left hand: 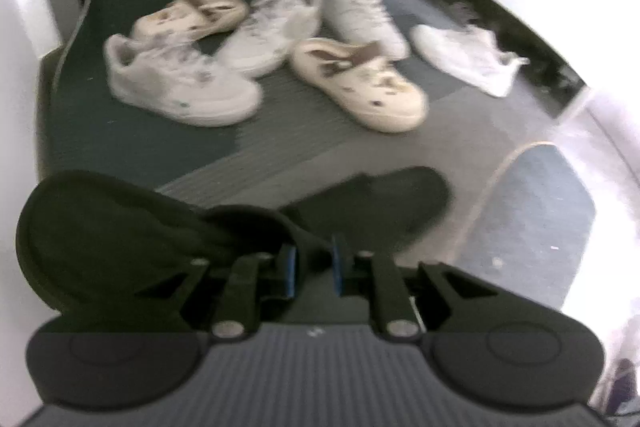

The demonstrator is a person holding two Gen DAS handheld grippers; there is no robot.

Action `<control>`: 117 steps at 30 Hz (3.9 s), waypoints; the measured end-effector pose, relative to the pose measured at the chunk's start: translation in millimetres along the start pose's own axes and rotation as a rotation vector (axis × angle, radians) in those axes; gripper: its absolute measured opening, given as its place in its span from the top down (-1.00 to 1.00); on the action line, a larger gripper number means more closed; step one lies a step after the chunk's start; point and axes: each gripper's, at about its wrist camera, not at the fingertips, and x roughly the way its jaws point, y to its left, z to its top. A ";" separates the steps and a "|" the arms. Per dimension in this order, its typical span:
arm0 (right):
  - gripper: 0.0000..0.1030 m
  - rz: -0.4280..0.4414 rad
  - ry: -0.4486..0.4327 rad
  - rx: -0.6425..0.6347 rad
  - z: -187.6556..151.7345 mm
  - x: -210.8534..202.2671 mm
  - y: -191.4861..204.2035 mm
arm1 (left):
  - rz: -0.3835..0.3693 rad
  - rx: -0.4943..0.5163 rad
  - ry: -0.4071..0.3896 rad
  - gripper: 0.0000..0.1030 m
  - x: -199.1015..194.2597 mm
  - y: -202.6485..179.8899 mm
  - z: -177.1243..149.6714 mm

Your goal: Organize scattered shoes

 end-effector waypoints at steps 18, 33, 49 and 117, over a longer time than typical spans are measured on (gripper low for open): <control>-1.00 -0.139 0.011 0.022 -20.2 -17.5 -55.8 | -0.178 -0.042 0.056 0.64 91.3 -196.5 -73.5; -1.00 -0.187 0.089 0.026 -47.0 -9.4 -89.8 | -0.118 0.055 0.068 0.58 150.1 -263.0 -97.6; -1.00 -0.184 0.161 0.077 -59.2 11.2 -97.8 | -0.112 0.049 0.022 -0.12 130.2 -241.3 -101.5; -0.31 0.431 0.304 -1.524 -141.9 81.4 -1.0 | 0.129 -0.291 -0.275 -0.52 -8.3 -107.6 -158.2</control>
